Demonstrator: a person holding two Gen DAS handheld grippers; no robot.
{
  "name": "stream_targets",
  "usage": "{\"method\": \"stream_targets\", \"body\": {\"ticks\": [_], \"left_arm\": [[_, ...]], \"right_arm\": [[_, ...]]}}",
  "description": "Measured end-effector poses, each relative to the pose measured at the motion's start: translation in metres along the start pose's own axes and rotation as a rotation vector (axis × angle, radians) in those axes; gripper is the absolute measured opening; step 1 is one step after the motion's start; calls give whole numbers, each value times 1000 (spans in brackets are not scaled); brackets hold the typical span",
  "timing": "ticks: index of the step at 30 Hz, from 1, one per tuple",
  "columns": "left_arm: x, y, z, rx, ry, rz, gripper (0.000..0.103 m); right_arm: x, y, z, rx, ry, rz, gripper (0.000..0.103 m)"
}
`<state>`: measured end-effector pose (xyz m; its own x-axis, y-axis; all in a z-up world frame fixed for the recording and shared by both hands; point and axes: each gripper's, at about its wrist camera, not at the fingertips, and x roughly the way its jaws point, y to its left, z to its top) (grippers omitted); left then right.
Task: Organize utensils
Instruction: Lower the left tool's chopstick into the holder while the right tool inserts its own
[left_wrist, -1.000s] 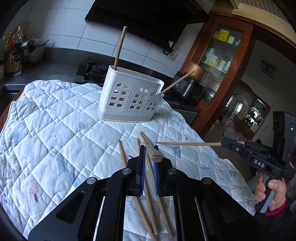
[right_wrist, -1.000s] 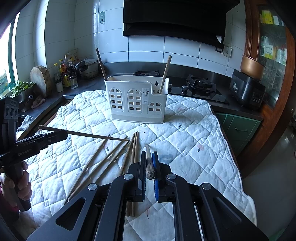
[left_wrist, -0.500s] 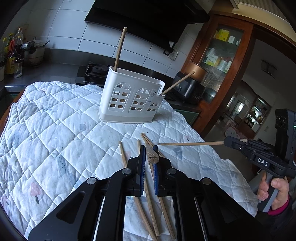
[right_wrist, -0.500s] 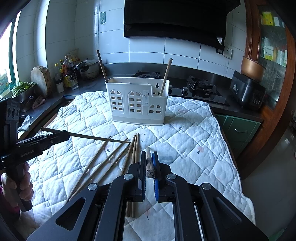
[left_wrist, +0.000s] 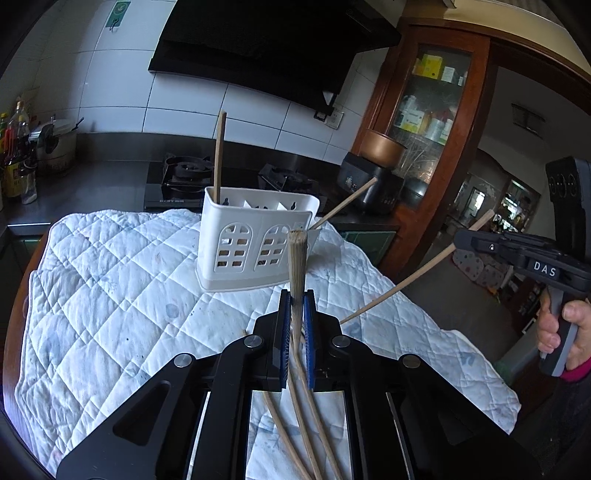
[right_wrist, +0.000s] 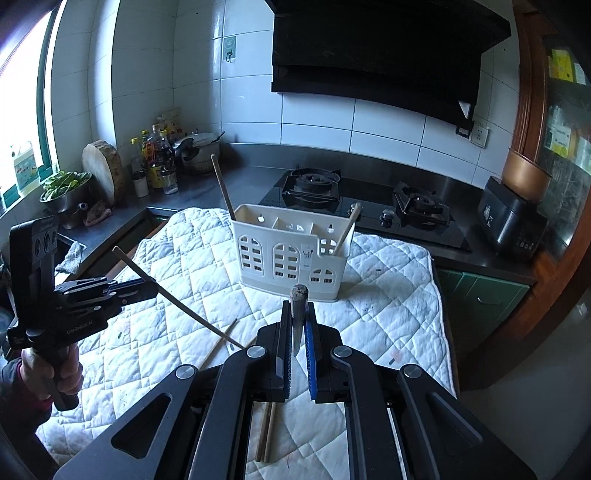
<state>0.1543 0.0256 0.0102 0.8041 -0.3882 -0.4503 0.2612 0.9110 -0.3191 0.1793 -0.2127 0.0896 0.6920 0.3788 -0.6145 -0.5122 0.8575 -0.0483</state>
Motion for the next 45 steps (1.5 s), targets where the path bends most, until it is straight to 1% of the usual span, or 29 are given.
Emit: {"method": "stream_targets", "body": {"ticks": [4,6,11,17,22,23,25,27,30,33,38,41,42,44,45], "left_arm": [[-2,-4,28,28,-26,5,6],[-2,-8,46,51,-45,16,6],[-2,-22,100,130,-116,50,6],[3,-40,158,217,-224,128,6],[21,-44,190,251,-266,197,6],[25,-43,193,254,-274,217,6],[34,-38,198,242,-271,227,6],[46,-32,199,227,-255,244,6],[63,-18,195,198,-213,246,6],[77,-7,186,172,-168,240,6],[91,4,172,151,-114,230,6],[95,4,167,160,-103,230,6],[95,2,166,163,-104,228,9],[95,0,165,173,-105,225,9],[95,-1,164,177,-104,222,9]], "right_arm": [[-6,-4,34,-22,-19,-13,7],[-5,-8,51,-16,-19,-6,7],[3,-14,89,-20,-20,-23,7],[19,-25,118,-2,-29,-48,7],[34,-34,135,15,-51,-60,7],[38,-35,137,23,-54,-58,7],[46,-38,141,28,-63,-66,7],[54,-38,145,36,-75,-75,7],[68,-42,146,52,-70,-73,7],[84,-43,142,49,-51,-91,7],[113,-50,129,75,13,-84,7],[125,-54,121,100,37,-71,7],[127,-55,118,103,43,-68,7],[131,-56,115,104,48,-72,8],[132,-57,114,108,48,-71,11]]}}
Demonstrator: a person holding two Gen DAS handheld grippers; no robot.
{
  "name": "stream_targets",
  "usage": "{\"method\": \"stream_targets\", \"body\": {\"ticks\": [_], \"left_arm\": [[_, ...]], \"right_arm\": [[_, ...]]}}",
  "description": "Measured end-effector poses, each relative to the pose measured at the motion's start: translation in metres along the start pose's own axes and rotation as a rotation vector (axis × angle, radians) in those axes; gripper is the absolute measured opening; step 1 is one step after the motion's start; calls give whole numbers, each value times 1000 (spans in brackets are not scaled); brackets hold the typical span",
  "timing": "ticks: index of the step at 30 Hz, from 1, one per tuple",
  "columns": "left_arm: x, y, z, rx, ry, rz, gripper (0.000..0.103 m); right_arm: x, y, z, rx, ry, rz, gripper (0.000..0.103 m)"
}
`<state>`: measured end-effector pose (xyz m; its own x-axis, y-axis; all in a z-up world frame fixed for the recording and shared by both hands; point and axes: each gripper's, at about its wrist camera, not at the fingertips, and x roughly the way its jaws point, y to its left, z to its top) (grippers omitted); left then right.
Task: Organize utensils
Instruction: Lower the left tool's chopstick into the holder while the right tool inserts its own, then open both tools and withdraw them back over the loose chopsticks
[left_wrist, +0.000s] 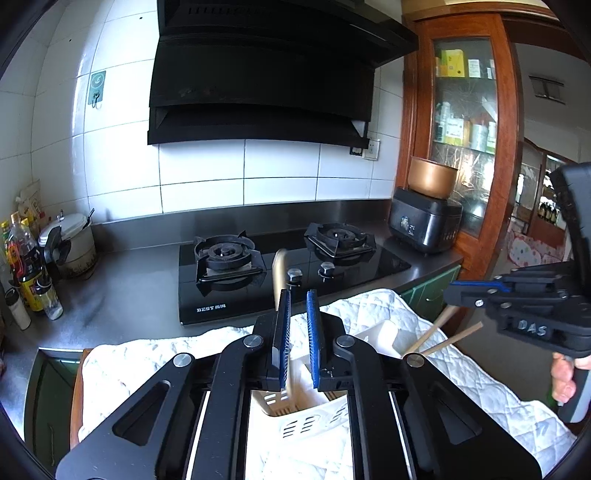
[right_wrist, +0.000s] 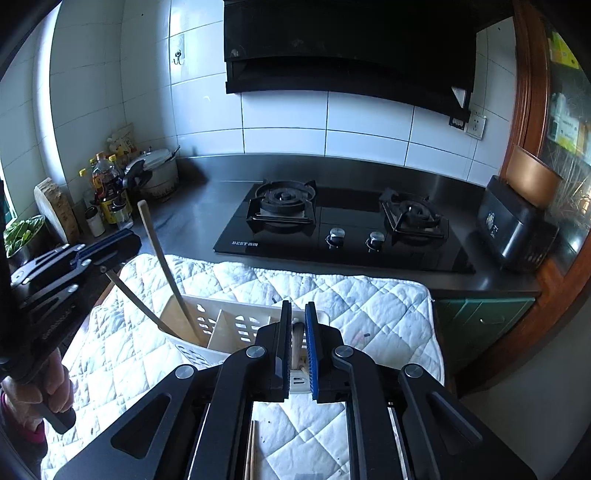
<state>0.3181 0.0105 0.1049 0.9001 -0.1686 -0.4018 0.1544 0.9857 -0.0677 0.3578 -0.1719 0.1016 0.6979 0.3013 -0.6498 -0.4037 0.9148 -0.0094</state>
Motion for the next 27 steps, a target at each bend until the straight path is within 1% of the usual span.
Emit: {"method": "stream_targets", "body": {"ticks": [1,3,4,8,9,12,13,14,16,17,19,21,22,26,27], "left_arm": [[-2,-1,1,2,-1,-6,9],[-5,-3,1,5,-1,-4,9],[-8,-4,2,5,-4,-8,9],[-28,-6,1,1,-17,-16,10],[-35,-7,0,-4,-20,-19,10],[-58,-12,-9,-9,-21,-24,10],[-65,-13,-14,-7,-18,-25,10],[-74,-15,-20,-6,-14,-25,12],[-88,-18,-32,-14,-14,-28,37],[-97,-19,-40,-16,-21,-25,40],[-110,-22,-57,-23,-16,-22,40],[-120,-21,-74,-48,6,-38,40],[-123,-21,-85,-65,19,-42,41],[-132,-19,-123,-116,72,-39,42],[-133,-19,-132,-133,87,-39,46]], "right_arm": [[0,-1,0,4,0,1,17],[-3,-2,-2,6,-10,-6,19],[-6,-3,-3,8,-16,-6,23],[-34,-4,-10,7,-63,-9,31],[-42,-3,-13,5,-71,-10,35],[-66,1,-32,-9,-95,5,37],[-73,3,-40,-13,-99,10,38],[-80,6,-52,-17,-102,17,39],[-90,11,-75,-29,-101,29,39],[-93,14,-87,-36,-97,29,39],[-98,22,-114,-58,-86,33,39],[-102,28,-140,-69,-76,40,39],[-103,31,-154,-68,-68,53,39],[-101,39,-203,-70,-41,61,39],[-99,41,-216,-71,-31,58,39]]}}
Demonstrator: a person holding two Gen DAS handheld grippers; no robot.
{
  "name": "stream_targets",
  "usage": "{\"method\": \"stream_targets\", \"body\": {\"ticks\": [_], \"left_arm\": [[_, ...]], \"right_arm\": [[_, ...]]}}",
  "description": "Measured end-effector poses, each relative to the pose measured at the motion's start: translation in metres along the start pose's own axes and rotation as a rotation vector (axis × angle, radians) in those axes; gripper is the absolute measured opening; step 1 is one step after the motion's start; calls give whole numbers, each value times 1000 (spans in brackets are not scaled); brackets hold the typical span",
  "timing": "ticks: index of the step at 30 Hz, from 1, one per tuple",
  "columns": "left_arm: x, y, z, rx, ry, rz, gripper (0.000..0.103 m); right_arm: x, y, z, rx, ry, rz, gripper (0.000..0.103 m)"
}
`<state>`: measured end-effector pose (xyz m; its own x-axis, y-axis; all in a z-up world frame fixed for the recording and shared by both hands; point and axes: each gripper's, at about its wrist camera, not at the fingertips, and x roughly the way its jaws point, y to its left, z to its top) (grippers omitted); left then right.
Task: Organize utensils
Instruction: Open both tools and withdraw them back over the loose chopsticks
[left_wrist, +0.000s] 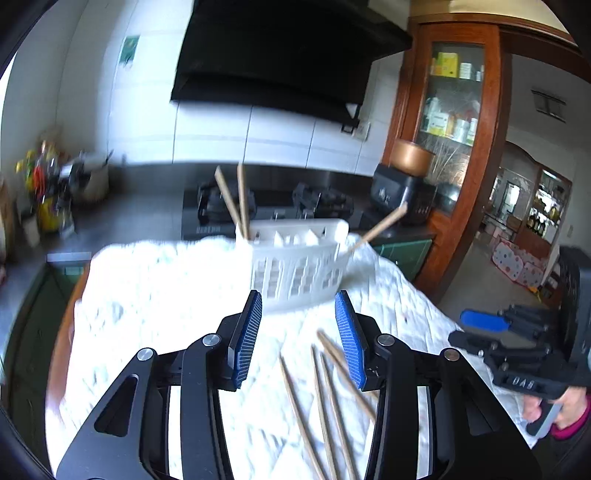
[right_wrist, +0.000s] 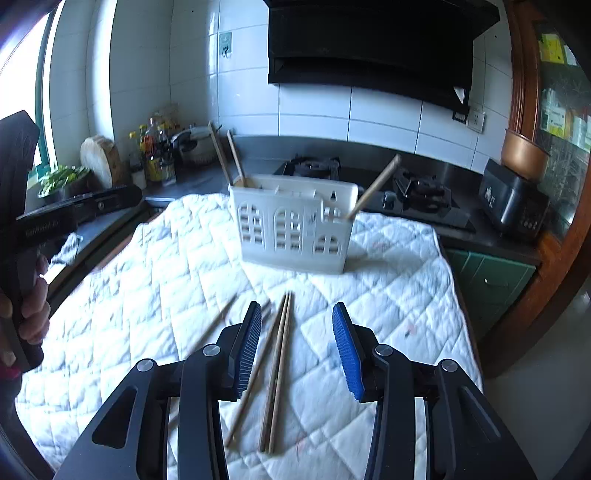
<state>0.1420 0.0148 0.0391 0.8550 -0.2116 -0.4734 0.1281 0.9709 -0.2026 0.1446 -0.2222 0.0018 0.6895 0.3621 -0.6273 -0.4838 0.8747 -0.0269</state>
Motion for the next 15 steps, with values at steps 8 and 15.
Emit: {"method": "stream_targets", "body": {"ticks": [8,15], "left_arm": [[1,6,-64,-53,71,42,53],[3,23,-102,-145,139,48,53]], "right_arm": [[19,8,-60,33,69,6,38],[47,7,-79,58,141,34,23]]}}
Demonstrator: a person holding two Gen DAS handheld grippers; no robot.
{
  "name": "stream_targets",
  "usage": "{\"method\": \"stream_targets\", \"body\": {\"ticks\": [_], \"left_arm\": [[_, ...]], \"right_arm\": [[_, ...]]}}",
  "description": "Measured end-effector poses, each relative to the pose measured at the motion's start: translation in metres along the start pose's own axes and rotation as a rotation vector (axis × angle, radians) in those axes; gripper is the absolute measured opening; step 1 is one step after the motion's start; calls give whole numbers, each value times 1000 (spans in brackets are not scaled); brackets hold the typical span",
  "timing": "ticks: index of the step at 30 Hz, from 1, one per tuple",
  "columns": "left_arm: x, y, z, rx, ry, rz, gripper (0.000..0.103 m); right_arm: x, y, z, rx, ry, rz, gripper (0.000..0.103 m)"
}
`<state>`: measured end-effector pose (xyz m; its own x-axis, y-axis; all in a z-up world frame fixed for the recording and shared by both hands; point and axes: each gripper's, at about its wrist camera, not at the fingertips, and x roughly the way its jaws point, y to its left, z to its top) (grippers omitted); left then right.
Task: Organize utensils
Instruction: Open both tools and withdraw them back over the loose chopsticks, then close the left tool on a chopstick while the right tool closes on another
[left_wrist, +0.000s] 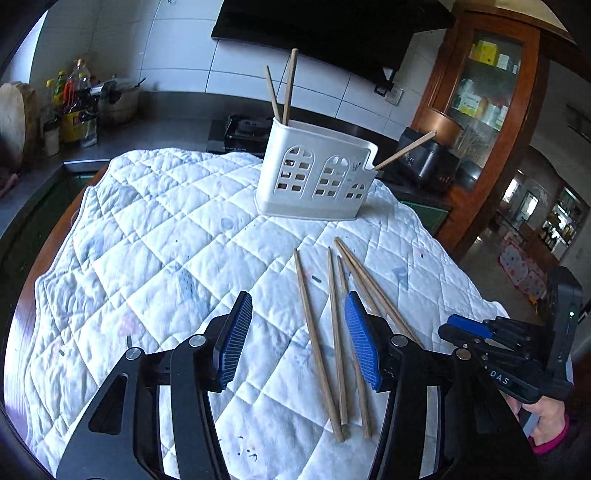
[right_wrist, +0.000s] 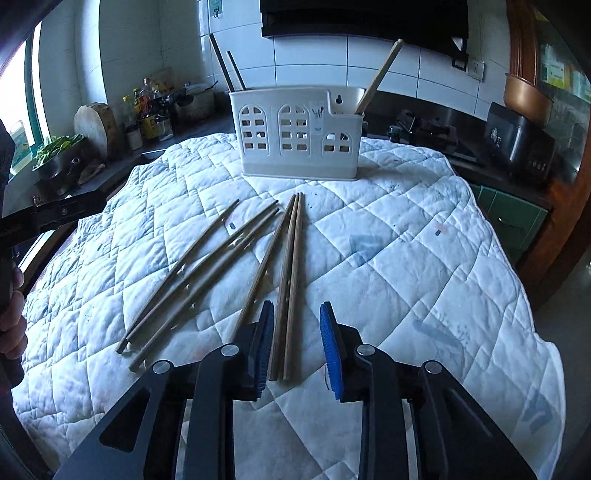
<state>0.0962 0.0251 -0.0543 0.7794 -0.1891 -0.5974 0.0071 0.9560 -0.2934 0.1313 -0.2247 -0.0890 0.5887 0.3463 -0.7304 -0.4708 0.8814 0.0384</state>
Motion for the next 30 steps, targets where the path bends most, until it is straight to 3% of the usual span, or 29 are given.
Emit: {"method": "stream_targets", "body": {"ticks": [14,30], "left_arm": [[9,15,-22,-39,65,44,59],[21,-1,-29,-14,109,9,58]], "right_arm": [[41,-9,6,30,78,20,13],[48,-4,3,8,93,14,7]]}}
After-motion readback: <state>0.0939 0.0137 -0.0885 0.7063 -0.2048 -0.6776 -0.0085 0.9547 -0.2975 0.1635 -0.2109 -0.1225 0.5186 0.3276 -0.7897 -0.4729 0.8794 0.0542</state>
